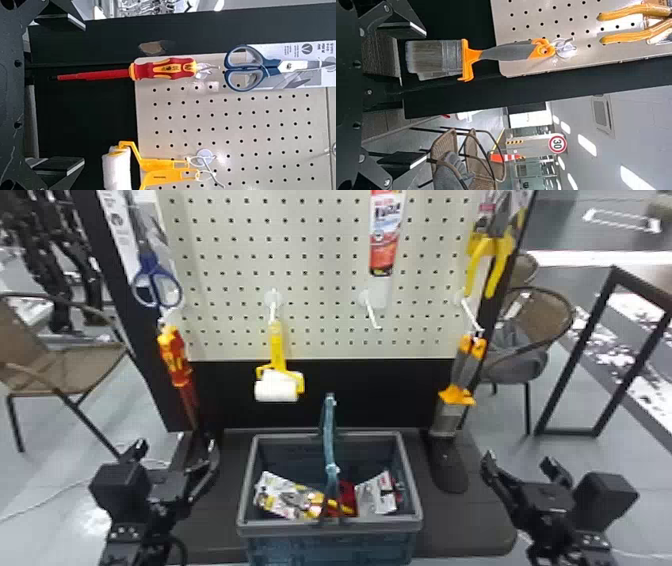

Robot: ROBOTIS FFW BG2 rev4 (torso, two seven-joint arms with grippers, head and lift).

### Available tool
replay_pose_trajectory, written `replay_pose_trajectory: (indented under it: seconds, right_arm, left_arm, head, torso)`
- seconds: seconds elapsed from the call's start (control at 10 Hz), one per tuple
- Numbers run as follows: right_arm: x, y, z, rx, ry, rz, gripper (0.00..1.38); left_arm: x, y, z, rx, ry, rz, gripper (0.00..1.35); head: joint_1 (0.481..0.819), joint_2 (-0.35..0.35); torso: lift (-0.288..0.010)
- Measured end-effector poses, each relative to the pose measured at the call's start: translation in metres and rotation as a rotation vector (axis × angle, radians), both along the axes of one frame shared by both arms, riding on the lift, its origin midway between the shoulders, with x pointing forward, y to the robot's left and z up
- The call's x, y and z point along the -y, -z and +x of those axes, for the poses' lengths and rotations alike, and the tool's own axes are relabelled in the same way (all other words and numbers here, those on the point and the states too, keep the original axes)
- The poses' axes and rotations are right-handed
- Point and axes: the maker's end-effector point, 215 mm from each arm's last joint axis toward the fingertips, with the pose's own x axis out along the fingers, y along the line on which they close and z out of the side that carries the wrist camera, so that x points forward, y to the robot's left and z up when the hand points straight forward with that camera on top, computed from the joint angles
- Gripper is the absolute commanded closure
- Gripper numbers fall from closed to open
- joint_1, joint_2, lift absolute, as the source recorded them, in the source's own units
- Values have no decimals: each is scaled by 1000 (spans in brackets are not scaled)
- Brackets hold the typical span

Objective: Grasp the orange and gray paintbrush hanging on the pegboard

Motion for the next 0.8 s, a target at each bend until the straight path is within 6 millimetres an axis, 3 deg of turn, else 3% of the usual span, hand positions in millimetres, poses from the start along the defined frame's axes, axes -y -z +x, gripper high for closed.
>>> replay_pose_trajectory:
  seconds: [0.4, 0.8]
  right_arm:
    - [-2, -7, 6, -3, -9, 7, 208]
    - [-12, -39, 34, 14, -123, 1, 206]
  left_arm:
    - [0, 0, 0, 1, -1, 1, 117]
    - [1, 1, 0, -2, 2, -1, 117]
  head:
    - [549, 0]
    - [549, 0]
  torso:
    - [-100]
    - [-100]
